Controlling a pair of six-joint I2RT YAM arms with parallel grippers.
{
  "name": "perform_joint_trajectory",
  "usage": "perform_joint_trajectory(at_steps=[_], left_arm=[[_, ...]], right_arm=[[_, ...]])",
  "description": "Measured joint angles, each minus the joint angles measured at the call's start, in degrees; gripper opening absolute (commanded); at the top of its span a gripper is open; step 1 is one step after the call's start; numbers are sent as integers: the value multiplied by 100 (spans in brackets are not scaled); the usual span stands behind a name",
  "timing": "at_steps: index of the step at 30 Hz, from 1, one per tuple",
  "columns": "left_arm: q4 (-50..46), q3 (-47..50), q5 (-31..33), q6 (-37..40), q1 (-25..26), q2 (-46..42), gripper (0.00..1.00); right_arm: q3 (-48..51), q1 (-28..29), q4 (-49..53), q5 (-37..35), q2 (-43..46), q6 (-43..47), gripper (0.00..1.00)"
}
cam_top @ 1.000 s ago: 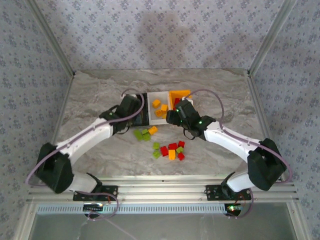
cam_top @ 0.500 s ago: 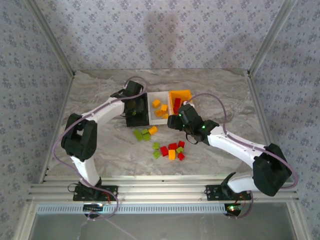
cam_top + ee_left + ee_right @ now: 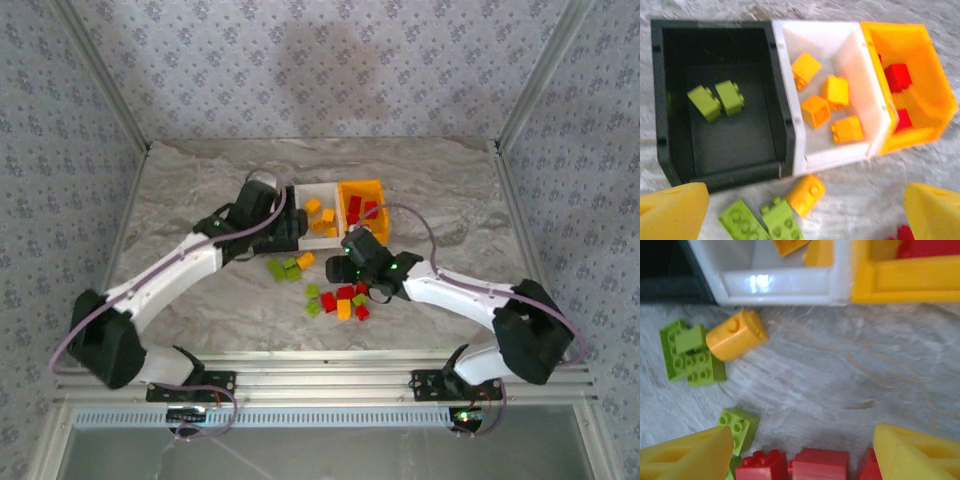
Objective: Sort the legos into containers by color
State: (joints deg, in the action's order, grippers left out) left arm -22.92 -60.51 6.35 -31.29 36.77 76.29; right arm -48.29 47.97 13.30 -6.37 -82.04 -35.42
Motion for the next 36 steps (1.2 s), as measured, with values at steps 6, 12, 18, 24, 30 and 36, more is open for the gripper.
perform_joint_trajectory(at_steps=[6, 12, 18, 24, 30, 36], left_arm=[[-166, 1473, -9, -249, 273, -1309, 100], [-269, 2225, 44, -374, 1154, -1906, 97], [70, 2227, 57, -173, 2199, -730, 87], [210, 1897, 170, 140, 2706, 328, 72], [409, 1676, 313, 356, 2745, 984, 66], [485, 1513, 505, 525, 2750, 1460, 60]], right_arm=[[-426, 671, 17, 127, -509, 337, 73], [-44, 863, 46, -105, -247, 232, 73], [487, 693, 317, -490, 695, -42, 73], [662, 348, 494, -658, 1617, -142, 74], [721, 149, 575, -721, 2059, -142, 74], [723, 57, 658, -739, 2269, -140, 74]])
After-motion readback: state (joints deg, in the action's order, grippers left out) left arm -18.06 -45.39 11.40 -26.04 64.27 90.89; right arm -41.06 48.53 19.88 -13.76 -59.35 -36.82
